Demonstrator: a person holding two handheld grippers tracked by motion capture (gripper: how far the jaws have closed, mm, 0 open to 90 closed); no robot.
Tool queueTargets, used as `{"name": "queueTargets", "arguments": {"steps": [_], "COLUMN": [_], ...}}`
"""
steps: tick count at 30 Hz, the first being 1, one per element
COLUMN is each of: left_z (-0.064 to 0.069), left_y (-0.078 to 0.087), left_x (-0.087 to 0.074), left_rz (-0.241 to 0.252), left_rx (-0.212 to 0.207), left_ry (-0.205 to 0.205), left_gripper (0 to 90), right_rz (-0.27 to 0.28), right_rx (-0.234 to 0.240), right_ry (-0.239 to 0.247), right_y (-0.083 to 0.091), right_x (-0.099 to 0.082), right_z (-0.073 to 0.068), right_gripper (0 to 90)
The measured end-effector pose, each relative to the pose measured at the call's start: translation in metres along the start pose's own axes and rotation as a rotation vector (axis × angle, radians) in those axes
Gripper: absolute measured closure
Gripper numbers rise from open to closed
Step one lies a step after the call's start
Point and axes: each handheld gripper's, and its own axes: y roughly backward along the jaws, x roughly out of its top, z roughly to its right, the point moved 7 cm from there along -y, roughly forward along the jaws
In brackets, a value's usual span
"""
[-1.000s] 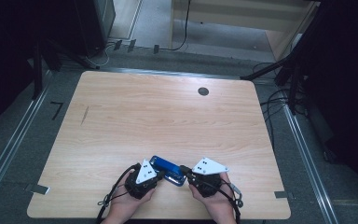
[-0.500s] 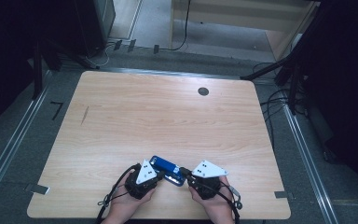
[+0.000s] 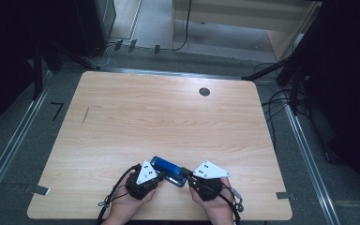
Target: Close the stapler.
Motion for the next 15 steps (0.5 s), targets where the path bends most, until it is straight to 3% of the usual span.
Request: {"name": "queueTargets", "arguments": {"steps": [14, 15], "left_z": [-0.004, -0.005], "left_y": [0.009, 0.011], "left_x": [-0.002, -0.003], "left_rz": [0.041, 0.047], "left_rx": [0.005, 0.002], "left_ry": [0.040, 0.045], "left_gripper": [90.0, 86.1], "right_rz": [-0.002, -0.005], "right_rx": [0.010, 0.011], "right_ry": [-0.004, -0.006], "right_y": [0.005, 0.005], "right_x": [-0.008, -0.009], "right_z": [-0.014, -0.015], "right_gripper": [90.0, 90.0]}}
